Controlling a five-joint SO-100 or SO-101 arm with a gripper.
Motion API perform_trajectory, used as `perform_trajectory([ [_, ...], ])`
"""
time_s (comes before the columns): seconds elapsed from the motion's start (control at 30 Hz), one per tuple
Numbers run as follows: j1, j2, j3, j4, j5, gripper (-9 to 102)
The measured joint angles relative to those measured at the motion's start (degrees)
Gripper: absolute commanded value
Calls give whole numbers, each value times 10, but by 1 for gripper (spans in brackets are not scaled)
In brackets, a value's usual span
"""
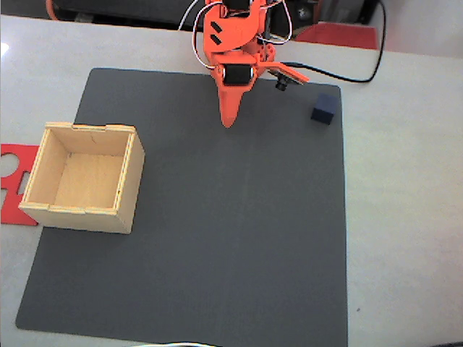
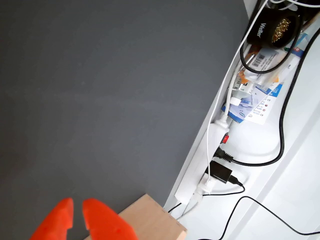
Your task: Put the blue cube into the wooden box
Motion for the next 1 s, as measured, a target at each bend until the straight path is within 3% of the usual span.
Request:
perform_trajectory([
  [0.27, 0, 0, 0, 0, 0, 0],
  [0.53, -48, -16, -6, -8, -33, 15],
  [0.73, -121, -368, -224, -47, -34, 20],
  [0.83, -162, -557, -379, -16, -35, 21],
  [1.0, -298, -729, -531, 58, -34, 20],
])
